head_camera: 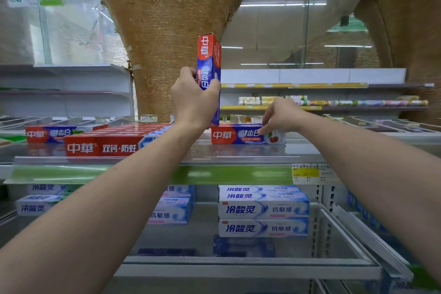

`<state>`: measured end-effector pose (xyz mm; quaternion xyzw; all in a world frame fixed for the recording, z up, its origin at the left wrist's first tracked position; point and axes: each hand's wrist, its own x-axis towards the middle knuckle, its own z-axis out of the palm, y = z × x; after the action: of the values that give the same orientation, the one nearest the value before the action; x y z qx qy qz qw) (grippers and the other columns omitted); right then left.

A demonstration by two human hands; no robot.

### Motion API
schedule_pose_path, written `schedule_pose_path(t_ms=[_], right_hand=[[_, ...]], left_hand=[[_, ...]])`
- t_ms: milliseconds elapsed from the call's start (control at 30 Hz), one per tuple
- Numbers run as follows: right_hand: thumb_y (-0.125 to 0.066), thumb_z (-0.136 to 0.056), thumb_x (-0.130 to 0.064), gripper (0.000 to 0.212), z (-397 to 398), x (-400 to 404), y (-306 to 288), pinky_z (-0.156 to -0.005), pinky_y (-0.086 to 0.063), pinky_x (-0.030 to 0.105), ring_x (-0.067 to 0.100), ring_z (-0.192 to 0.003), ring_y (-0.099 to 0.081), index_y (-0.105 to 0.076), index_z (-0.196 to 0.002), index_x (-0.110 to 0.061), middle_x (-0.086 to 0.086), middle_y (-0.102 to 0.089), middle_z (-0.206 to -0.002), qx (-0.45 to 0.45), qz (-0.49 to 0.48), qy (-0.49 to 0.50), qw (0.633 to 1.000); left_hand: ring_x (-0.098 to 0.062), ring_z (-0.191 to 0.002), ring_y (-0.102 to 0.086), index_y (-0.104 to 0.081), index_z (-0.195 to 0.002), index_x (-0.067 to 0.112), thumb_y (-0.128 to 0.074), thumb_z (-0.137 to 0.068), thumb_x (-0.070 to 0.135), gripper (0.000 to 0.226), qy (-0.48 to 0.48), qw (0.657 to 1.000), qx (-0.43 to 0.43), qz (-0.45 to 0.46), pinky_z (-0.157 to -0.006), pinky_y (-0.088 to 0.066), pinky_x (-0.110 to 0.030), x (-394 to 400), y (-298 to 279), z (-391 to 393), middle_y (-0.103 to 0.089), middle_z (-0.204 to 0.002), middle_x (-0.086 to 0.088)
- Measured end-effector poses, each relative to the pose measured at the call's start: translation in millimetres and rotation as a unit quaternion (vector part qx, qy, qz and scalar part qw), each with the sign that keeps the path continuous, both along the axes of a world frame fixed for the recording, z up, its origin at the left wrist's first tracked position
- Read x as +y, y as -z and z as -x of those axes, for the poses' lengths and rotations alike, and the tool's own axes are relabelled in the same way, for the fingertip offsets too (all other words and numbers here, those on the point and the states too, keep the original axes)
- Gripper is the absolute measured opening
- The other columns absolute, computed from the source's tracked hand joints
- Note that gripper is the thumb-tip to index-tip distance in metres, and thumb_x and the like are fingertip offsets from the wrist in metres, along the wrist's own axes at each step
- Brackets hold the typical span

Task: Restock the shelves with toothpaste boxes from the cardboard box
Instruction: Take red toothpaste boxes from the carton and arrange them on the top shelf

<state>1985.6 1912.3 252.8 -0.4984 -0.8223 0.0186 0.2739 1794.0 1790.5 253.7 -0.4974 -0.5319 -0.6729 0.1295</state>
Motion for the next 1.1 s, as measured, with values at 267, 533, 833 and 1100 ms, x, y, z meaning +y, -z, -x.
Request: schedule_pose_path(t_ms=[267, 533, 833, 1100], right_hand=[[-0.086, -0.073, -0.036, 0.035, 5, 21, 3, -0.070, -0.058, 0.032, 0.021, -0.099, -0.062, -0.073, -0.096, -0.012, 0.006, -0.071, -0.104, -0.026, -0.027, 0.008, 0.999], [-0.086, -0.071, -0.043, 0.037, 11, 25, 2, -0.067, -0.058, 0.032, 0.018, -0.091, -0.064, -0.070, -0.091, -0.015, 0.003, -0.070, -0.094, -0.042, -0.035, 0.013, 0.998], [-0.075, -0.075, -0.062, 0.043, -1, 12, -11, -0.074, -0.058, 0.037, 0.015, -0.079, -0.062, -0.072, -0.079, -0.019, -0.002, -0.068, -0.081, 0.059, -0.077, 0.029, 0.995], [-0.071, -0.086, -0.040, 0.026, -33, 7, -9, -0.070, -0.055, 0.034, 0.020, -0.079, -0.062, -0.074, -0.086, -0.015, 0.004, -0.069, -0.085, 0.018, -0.090, 0.092, 0.991]], left_hand=[[-0.008, -0.090, -0.062, -0.044, -0.108, 0.024, -0.068, -0.092, 0.048, 0.037, -0.004, 1.000, 0.010, 0.012, -0.079, -0.055, -0.028, 5, 1, 4, -0.056, -0.103, 0.011], [-0.009, -0.091, -0.063, -0.046, -0.108, 0.023, -0.069, -0.091, 0.049, 0.038, 0.001, 0.999, 0.009, 0.041, -0.074, -0.053, -0.024, 10, 4, 10, -0.058, -0.102, 0.011], [-0.022, -0.093, -0.068, -0.048, -0.112, 0.030, -0.074, -0.084, 0.038, 0.039, 0.051, 0.980, 0.114, 0.157, -0.081, -0.061, -0.045, 13, 2, 6, -0.067, -0.109, 0.000], [-0.025, -0.116, -0.048, -0.047, -0.131, 0.030, -0.084, -0.072, 0.023, 0.070, -0.030, 0.914, 0.339, 0.221, -0.093, -0.052, -0.047, 21, 13, 0, -0.051, -0.124, -0.002]])
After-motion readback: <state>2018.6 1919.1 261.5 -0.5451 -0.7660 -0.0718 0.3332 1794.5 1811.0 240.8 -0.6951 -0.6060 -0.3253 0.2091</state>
